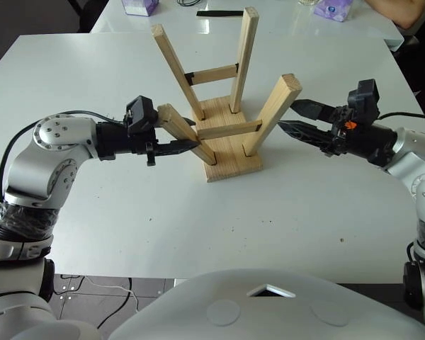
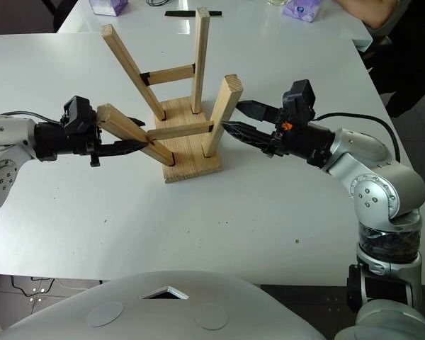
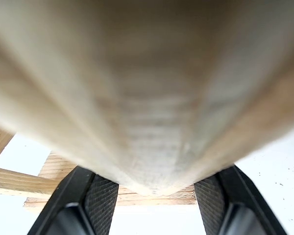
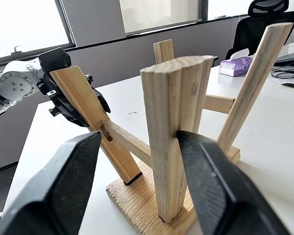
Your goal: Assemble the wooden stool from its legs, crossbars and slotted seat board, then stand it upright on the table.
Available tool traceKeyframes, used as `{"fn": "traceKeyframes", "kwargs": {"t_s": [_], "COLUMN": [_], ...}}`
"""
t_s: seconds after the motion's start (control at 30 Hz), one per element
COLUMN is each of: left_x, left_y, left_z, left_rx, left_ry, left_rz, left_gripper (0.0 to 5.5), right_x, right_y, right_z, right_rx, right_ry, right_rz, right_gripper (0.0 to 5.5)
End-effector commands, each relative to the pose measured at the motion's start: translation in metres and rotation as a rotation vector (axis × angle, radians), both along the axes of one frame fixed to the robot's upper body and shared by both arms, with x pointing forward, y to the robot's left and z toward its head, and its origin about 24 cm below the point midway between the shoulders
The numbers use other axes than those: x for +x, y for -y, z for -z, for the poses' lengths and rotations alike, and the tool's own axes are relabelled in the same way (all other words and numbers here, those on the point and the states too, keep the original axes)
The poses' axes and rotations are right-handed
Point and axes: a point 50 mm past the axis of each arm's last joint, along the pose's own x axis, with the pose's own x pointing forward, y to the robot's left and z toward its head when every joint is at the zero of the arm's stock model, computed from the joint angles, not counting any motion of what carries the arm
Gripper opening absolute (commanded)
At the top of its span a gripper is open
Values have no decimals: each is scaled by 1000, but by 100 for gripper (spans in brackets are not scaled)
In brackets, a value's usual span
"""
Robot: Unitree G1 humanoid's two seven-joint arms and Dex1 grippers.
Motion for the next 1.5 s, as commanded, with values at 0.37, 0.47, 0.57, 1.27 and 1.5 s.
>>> {"fn": "traceKeyframes", "kwargs": {"t_s": [0.37, 0.47, 0.57, 1.27, 1.5], "left_x": [-11, -10, -10, 5, 1], "left_y": [8, 8, 9, 10, 10], "left_z": [44, 43, 43, 49, 54], "left_rx": [133, 134, 135, 156, 164], "left_ry": [-226, -224, -221, -228, -237], "left_rz": [12, 17, 21, -75, -96], "left_gripper": [205, 205, 205, 205, 205], "right_x": [13, 24, 33, 62, 66], "right_y": [5, 22, 36, -110, -108], "right_z": [34, 39, 39, -101, -29], "right_rx": [-348, -493, -613, -103, -274], "right_ry": [81, 141, 183, 654, 446], "right_rz": [-207, -163, -117, 300, 361], "right_gripper": [283, 283, 283, 283, 283]}}
